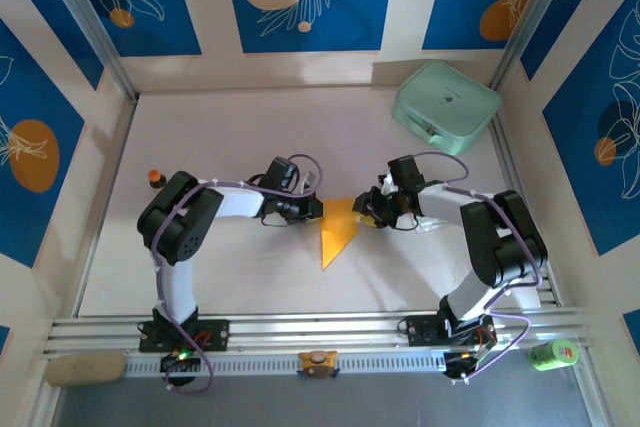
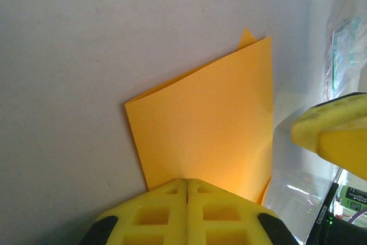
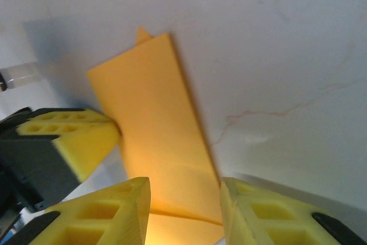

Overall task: Fold a paper plane with a square sheet of paper (pick it up from the middle)
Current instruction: Fold the wing for the fifth time at the center of the table.

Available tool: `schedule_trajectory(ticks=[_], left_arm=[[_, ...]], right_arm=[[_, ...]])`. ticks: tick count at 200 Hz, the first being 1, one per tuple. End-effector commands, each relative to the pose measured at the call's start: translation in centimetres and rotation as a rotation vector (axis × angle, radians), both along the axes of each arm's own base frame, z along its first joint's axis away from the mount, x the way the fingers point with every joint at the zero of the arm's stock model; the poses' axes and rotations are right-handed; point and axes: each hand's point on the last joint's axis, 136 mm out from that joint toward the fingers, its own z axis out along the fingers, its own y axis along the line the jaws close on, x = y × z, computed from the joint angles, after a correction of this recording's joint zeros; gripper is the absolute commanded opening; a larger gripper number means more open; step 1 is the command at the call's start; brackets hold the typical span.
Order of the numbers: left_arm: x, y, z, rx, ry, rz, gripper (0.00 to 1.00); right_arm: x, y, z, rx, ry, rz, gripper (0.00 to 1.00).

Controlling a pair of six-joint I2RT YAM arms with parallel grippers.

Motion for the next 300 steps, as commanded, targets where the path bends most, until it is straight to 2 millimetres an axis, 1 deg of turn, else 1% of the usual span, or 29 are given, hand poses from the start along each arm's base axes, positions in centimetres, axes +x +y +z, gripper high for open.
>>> schedule_trajectory(ticks=[1, 25, 42, 64, 122, 140, 165, 193, 215, 269, 300], left_arm=[[-2.6, 0.8, -1.7, 0.044, 0.098, -0.029, 0.03], [-2.7, 0.8, -1.8, 0.046, 0.1, -0.028, 0.03], [-2.6, 0.8, -1.7, 0.047, 0.098, -0.029, 0.03], [-2.6, 0.8, -1.8, 0.049, 0.099, -0.029, 0.03], [-2.6, 0.8, -1.8, 0.047, 0.101, -0.031, 0.03], [-2.7, 0.8, -1.9, 0.048, 0.102, -0.031, 0.03], [-2.7, 0.8, -1.9, 0.045, 0.101, -0.031, 0.03], [-2.6, 0.8, -1.8, 0.044, 0.099, -0.031, 0.03], [-2.6, 0.7, -1.7, 0.04, 0.099, -0.03, 0.03], [-2.6, 0.7, -1.7, 0.037, 0.096, -0.028, 0.03], [-2.5, 0.6, -1.4, 0.029, 0.095, -0.024, 0.05]], right_arm=[[-0.5, 0.3, -0.5, 0.009, 0.036, 0.039, 0.37], [-0.9, 0.9, -0.9, 0.038, 0.059, 0.062, 0.37], [-1.2, 1.7, -0.6, 0.074, 0.059, 0.087, 0.36], [-1.4, 2.2, -0.4, 0.081, 0.053, 0.106, 0.35], [-2.0, 2.0, -0.4, 0.052, 0.066, 0.111, 0.34], [-1.8, 1.8, 0.0, 0.059, 0.045, 0.097, 0.34], [-1.2, 2.4, 1.4, 0.151, 0.013, 0.102, 0.34], [-0.5, 2.5, 2.0, 0.188, -0.017, 0.108, 0.34], [-0.1, 2.6, 2.1, 0.227, -0.021, 0.122, 0.33], [-0.1, 2.8, 1.6, 0.242, 0.0, 0.125, 0.32], [-0.2, 2.6, 1.3, 0.233, 0.014, 0.12, 0.28]])
